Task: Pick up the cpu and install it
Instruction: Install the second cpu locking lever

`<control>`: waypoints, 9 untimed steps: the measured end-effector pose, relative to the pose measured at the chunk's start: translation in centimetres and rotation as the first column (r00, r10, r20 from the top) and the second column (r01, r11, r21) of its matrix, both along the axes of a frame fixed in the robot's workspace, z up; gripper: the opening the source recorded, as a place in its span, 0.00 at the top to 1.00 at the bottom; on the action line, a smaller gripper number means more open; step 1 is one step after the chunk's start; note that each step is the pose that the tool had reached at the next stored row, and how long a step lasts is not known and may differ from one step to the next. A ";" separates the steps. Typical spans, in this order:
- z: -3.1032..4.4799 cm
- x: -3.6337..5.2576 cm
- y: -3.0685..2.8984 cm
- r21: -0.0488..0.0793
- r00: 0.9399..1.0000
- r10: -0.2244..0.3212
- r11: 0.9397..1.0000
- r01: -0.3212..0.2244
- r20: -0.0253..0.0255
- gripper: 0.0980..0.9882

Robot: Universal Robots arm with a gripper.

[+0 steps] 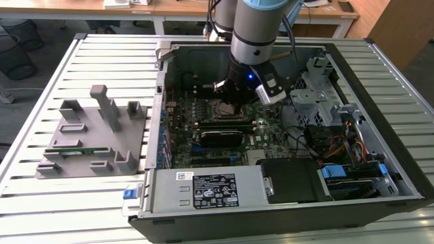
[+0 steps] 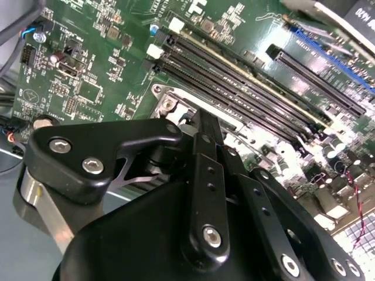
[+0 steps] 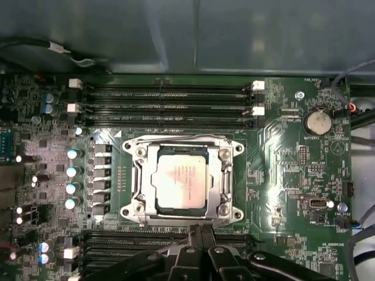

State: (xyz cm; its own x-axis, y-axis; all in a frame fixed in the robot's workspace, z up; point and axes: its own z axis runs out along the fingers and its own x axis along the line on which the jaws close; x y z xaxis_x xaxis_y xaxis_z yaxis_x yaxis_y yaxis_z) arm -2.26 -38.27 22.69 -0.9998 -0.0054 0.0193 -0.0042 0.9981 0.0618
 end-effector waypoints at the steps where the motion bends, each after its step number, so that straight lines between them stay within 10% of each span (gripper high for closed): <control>1: 0.00 -0.06 -0.05 0.000 1.000 0.000 1.000 0.000 0.000 0.99; 9: 0.00 -1.63 -0.33 0.000 1.000 0.000 1.000 0.000 0.000 0.99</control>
